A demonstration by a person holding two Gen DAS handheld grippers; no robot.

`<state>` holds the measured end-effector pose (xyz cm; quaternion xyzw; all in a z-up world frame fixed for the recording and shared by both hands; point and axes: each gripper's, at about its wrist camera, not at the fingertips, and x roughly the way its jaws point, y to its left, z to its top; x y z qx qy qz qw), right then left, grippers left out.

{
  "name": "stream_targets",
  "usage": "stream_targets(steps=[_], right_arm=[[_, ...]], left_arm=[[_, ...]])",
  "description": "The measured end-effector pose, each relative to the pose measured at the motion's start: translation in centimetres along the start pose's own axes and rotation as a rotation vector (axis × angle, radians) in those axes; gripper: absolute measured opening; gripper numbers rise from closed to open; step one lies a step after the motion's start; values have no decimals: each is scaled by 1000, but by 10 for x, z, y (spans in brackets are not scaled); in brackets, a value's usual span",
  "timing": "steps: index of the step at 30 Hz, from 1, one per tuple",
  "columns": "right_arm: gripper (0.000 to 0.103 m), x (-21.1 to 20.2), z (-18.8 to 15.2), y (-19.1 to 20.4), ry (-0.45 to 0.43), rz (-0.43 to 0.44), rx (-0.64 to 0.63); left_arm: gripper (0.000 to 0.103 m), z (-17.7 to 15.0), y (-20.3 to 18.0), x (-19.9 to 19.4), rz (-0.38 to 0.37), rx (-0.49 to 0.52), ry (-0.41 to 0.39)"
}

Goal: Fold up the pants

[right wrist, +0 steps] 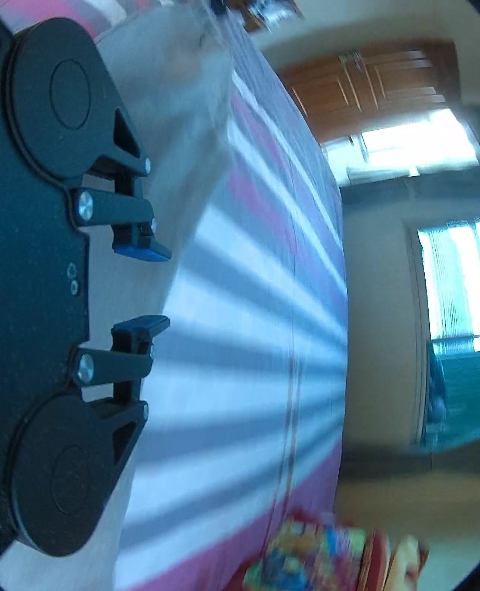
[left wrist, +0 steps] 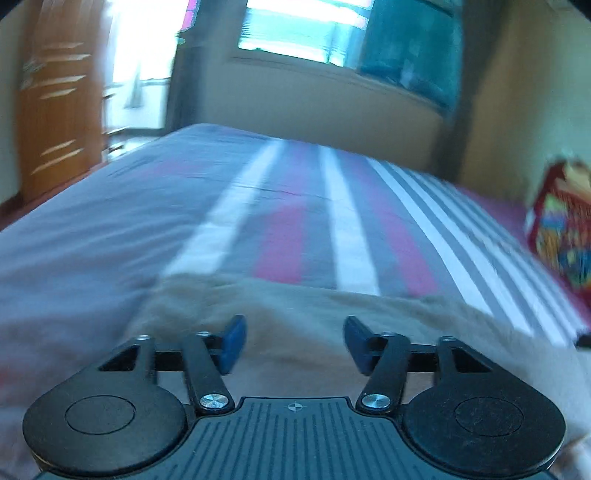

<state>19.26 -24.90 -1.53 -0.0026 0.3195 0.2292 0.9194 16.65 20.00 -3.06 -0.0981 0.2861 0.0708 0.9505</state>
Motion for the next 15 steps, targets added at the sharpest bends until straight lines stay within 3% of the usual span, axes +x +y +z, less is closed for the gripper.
stream_targets(steps=[4, 7, 9, 10, 12, 15], right_arm=[[32, 45, 21, 67, 13, 147, -39], [31, 72, 30, 115, 40, 276, -92], [31, 92, 29, 147, 78, 350, -132], [32, 106, 26, 160, 111, 362, -151], [34, 140, 16, 180, 220, 278, -180], [37, 151, 12, 185, 216, 251, -193]], left_arm=[[72, 1, -30, 36, -27, 96, 65], [72, -9, -30, 54, 19, 123, 119], [83, -20, -22, 72, 24, 92, 183], [86, -28, -19, 77, 14, 103, 181], [92, -37, -22, 80, 11, 157, 160], [92, -31, -25, 69, 9, 177, 179]])
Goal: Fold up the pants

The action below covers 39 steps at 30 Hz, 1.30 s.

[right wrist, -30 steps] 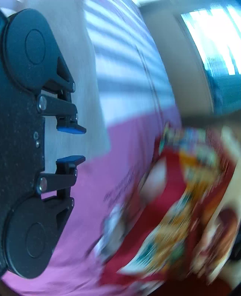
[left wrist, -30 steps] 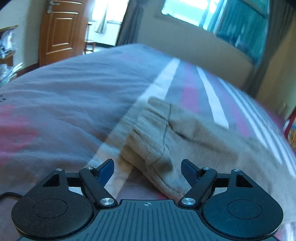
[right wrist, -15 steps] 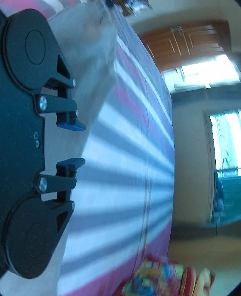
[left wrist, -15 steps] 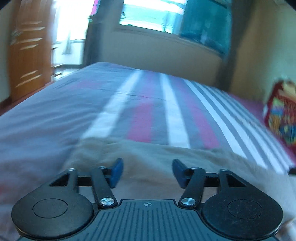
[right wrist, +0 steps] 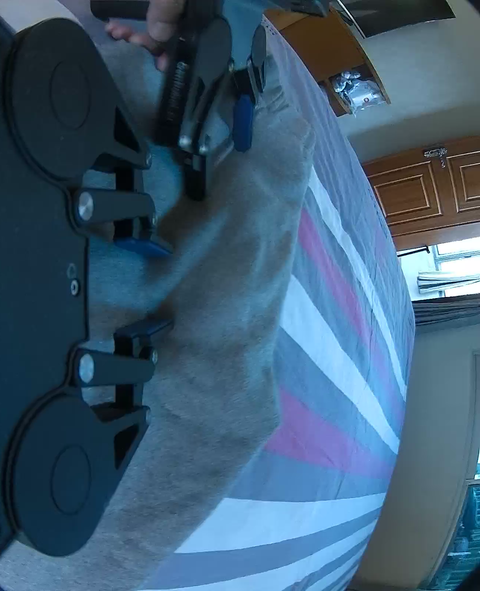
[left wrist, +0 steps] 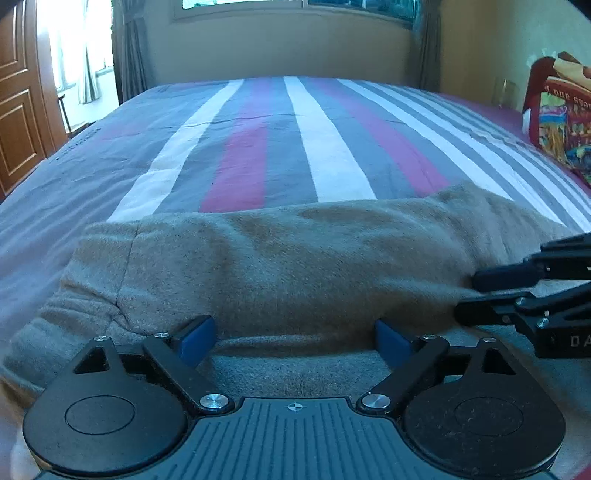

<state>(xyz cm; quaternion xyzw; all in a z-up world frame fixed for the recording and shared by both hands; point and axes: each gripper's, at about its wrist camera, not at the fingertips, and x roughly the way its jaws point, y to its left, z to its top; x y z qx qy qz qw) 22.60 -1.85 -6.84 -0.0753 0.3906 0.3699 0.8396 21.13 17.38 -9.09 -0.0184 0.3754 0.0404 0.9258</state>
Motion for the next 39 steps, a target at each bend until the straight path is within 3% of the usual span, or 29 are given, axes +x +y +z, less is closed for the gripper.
stream_targets(steps=[3, 6, 8, 10, 13, 14, 16, 18, 20, 21, 24, 26, 28, 30, 39], right_arm=[[37, -14, 6, -4, -43, -8, 1], [37, -25, 18, -20, -109, -22, 65], [35, -18, 26, -25, -98, -34, 73], [36, 7, 32, -26, -21, -89, 50], [35, 23, 28, -24, 0, -96, 16], [35, 16, 30, -25, -18, -91, 22], [41, -3, 29, -31, -127, -89, 49], [42, -5, 33, -41, -144, -123, 80], [44, 10, 35, -55, -65, -136, 133], [45, 16, 32, -63, -32, -144, 139], [44, 4, 22, -70, -41, -122, 163], [45, -20, 16, -70, -98, -138, 173], [44, -40, 3, -77, -131, -114, 210], [43, -47, -6, -89, -93, -150, 246], [43, -140, -95, -190, -95, -327, 357]], left_arm=[[92, 14, -2, -23, -34, -12, -88], [92, 33, -10, -23, -57, 15, -115], [92, 43, -16, 4, -11, 54, -57], [96, 38, -9, 38, 4, 18, 40], [98, 39, -6, 34, -8, -5, 26], [98, 41, -7, 23, -5, 1, -24], [98, 43, -4, 14, -21, -25, -71], [98, 42, 3, 22, 15, -45, -42], [98, 33, 10, 41, 2, -51, 10], [98, 32, 10, 45, 4, -40, 3], [98, 37, -3, 29, 38, -11, -15], [98, 35, -10, 13, -9, -24, -78], [98, 31, -15, 11, -7, -13, -64], [98, 20, -15, 11, 17, -9, -34], [98, -9, -6, -4, 30, -7, -27]])
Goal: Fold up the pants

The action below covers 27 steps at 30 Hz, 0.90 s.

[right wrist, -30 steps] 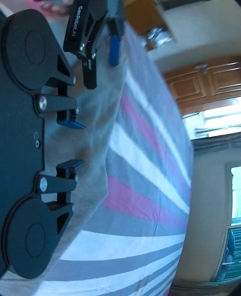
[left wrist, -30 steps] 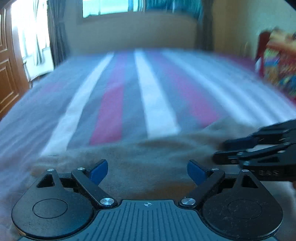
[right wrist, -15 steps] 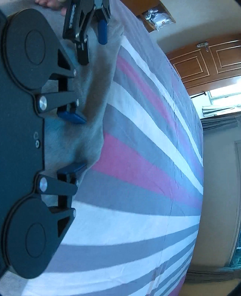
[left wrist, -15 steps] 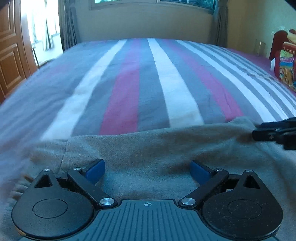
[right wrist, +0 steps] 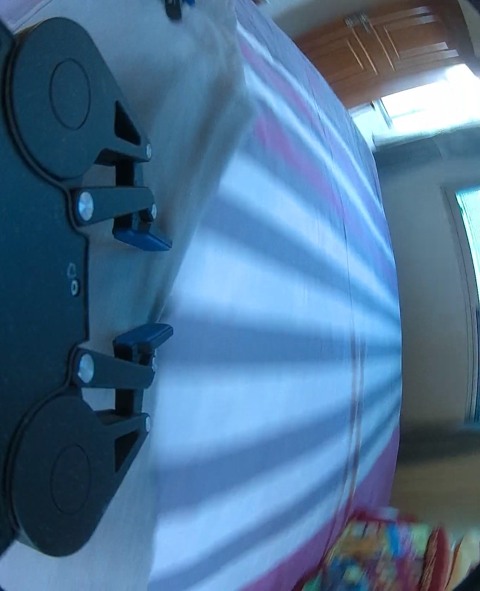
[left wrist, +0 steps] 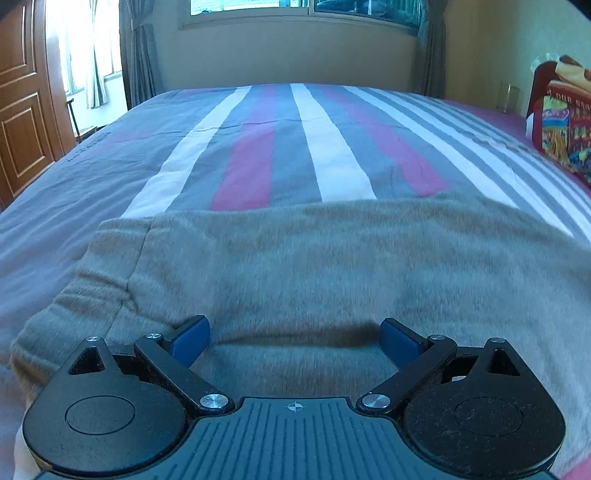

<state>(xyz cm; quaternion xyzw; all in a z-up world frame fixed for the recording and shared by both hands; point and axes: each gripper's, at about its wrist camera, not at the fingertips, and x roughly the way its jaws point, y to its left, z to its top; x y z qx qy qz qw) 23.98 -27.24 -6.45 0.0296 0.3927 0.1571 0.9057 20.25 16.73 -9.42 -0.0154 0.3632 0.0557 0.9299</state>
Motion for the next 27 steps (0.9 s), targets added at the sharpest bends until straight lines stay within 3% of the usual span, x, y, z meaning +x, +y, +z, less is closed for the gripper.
stream_targets(steps=[6, 9, 11, 14, 17, 19, 21, 24, 27], right_arm=[[37, -45, -21, -84, -42, -107, 81], [38, -56, -28, -111, -45, -181, 106], [37, -60, -32, -129, -50, -187, 156], [46, -79, -34, -131, -98, -228, 164], [43, -87, -39, -125, -136, -132, 156], [42, -79, -43, -120, -112, -86, 118], [42, -63, -46, -124, -45, -146, 103], [41, -62, -54, -144, -63, -224, 171], [45, -78, -60, -148, -66, -221, 196]], left_arm=[[98, -8, -2, -9, 28, -16, -20], [98, -8, -3, -10, 39, -13, -13], [98, -4, -5, -14, 61, -11, 3], [98, -7, -9, -25, 73, 6, -14], [99, -17, -6, -24, 70, -2, -10], [100, -19, -5, -25, 73, -9, -8], [100, -18, -4, -25, 76, -8, -2], [100, -20, -1, -28, 80, -11, 1], [100, -25, 0, -36, 86, -2, -2]])
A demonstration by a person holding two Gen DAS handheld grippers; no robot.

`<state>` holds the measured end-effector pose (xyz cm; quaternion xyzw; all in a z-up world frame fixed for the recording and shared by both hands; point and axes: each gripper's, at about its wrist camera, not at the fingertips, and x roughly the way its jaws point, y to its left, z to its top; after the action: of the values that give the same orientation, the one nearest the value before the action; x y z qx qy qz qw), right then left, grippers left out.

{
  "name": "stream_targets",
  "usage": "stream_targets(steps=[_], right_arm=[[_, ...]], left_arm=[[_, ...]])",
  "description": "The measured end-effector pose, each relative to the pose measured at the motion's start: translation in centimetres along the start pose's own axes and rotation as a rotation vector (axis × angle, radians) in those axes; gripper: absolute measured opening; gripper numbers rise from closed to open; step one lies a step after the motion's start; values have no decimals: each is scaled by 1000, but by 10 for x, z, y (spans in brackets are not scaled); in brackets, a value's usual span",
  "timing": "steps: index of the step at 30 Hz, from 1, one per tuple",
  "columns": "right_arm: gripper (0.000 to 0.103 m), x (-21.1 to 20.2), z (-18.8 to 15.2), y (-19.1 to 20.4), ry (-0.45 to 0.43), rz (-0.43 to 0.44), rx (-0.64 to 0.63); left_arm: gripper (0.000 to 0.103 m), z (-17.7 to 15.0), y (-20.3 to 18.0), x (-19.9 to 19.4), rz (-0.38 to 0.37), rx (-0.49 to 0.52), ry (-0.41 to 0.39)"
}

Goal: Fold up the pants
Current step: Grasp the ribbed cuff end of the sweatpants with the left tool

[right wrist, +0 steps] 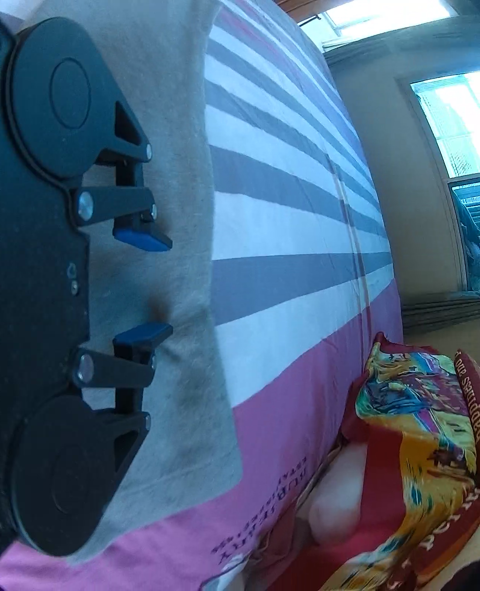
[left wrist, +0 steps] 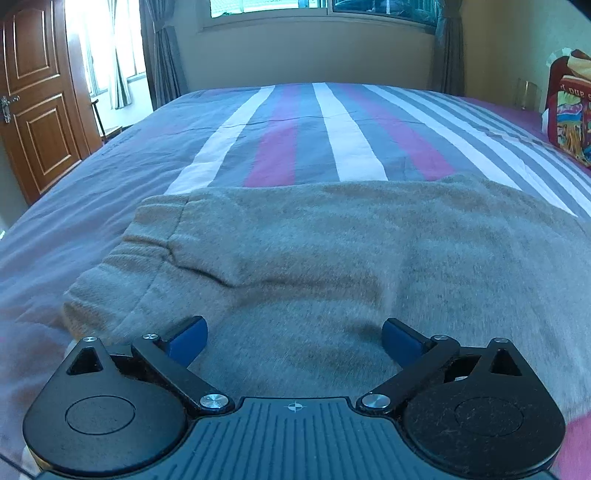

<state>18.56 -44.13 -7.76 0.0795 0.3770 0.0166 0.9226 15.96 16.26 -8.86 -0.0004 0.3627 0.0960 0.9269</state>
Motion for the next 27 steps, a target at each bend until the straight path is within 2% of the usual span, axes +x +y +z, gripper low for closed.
stream_targets(steps=[2, 5, 7, 10, 12, 14, 16, 17, 18, 19, 20, 23, 25, 27], right_arm=[[50, -9, -6, -5, -5, 5, -37], [50, -23, -29, -17, 6, -62, -92], [49, -36, -35, -34, -7, -100, -26], [49, -60, -43, -52, -60, -121, 93], [50, -72, -51, -57, -83, -99, 131], [53, -72, -55, -56, -87, -92, 121], [57, -71, -60, -50, -82, -96, 98], [60, -70, -61, -49, -81, -101, 93], [62, -69, -61, -47, -78, -103, 91], [65, -68, -60, -46, -74, -104, 93], [66, -66, -58, -44, -71, -107, 92], [67, -67, -59, -36, -68, -113, 83], [67, -67, -60, -35, -64, -119, 76], [68, -67, -61, -35, -60, -121, 77]], left_arm=[[100, -6, 3, -12, 21, 1, -24], [100, -16, 10, -29, 78, 38, -61], [100, -21, 21, -45, 94, 23, -107], [100, -27, 48, -73, 150, -90, -198], [100, -30, 72, -80, 108, -220, -212], [100, -32, 101, -73, 33, -393, -165], [84, -35, 123, -65, -44, -537, -150], [63, -37, 133, -59, -98, -617, -142], [54, -39, 142, -52, -143, -689, -129], [53, -40, 148, -44, -177, -747, -106], [52, -43, 153, -36, -199, -790, -85], [35, -48, 157, -28, -238, -847, -107], [35, -53, 152, -28, -264, -864, -147], [35, -54, 150, -21, -281, -869, -146]])
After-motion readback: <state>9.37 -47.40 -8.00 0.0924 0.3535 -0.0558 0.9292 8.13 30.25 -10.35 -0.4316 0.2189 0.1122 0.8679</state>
